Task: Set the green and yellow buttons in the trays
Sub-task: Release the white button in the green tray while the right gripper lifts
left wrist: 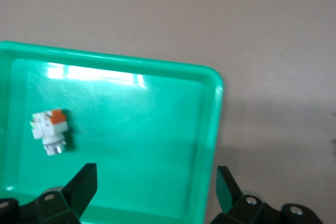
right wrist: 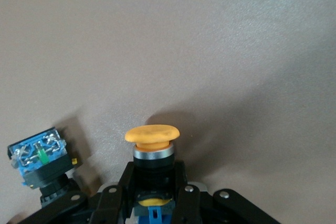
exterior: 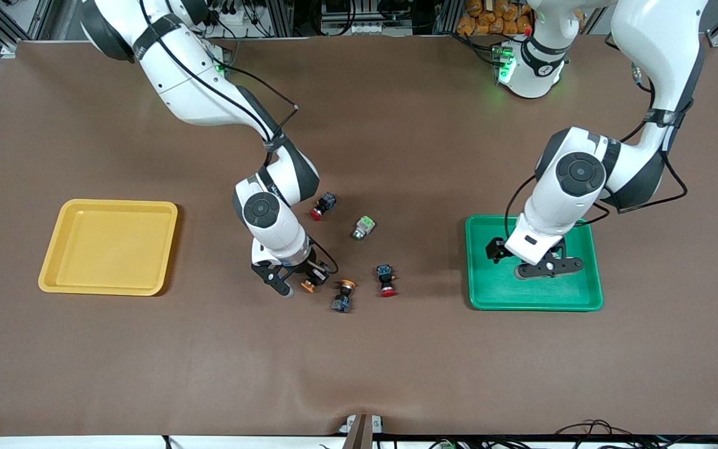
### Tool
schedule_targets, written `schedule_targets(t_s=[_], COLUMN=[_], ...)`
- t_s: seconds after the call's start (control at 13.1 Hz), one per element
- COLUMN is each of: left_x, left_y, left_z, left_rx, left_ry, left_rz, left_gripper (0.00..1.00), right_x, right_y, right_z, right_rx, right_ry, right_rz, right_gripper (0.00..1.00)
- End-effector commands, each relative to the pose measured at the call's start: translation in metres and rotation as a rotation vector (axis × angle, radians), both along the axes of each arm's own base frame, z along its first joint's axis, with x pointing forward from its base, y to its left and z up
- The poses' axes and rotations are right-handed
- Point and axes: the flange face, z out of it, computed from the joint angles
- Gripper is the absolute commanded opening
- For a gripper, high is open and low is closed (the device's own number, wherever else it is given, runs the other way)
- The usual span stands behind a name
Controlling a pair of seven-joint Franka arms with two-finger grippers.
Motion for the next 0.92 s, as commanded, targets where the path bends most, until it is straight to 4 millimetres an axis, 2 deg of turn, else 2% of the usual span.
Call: schedule_targets(t_s=[0.0, 0.15, 0.46, 0.69, 0.84], left_x=[0.000, -0.001, 0.000, 0.002, 0.005], left_y=[-0.034, -0.063, -0.092, -0.127, -0.156], left_z=[0.024, 0.025, 0.030, 0.034, 0.033], left_rx=[-0.030, -0.052, -0.073, -0.075, -0.092], left_ry=[0.017, 0.016, 0.021, 0.056, 0.073], left_rz=[0.058, 0.090, 0.137, 0.190, 0.248], left_gripper=[1.00, 1.00, 1.00, 1.00, 1.00], right_x=[0.004, 0.008, 0.013, 0.008, 0.002], right_y=[-0.009, -0.032, -0.088, -0.122, -0.167], right_z=[0.019, 0.050, 0.104, 0.119, 0.121], right_rx=[-0.044, -0.094, -0.156, -0.169, -0.186], right_ry=[0.049, 0.127, 0.233, 0.271, 0.286], right_rz=[0.008, 0.038, 0.123, 0.175, 0.251], right_gripper=[0.00, 0.00, 0.00, 0.00, 0.00])
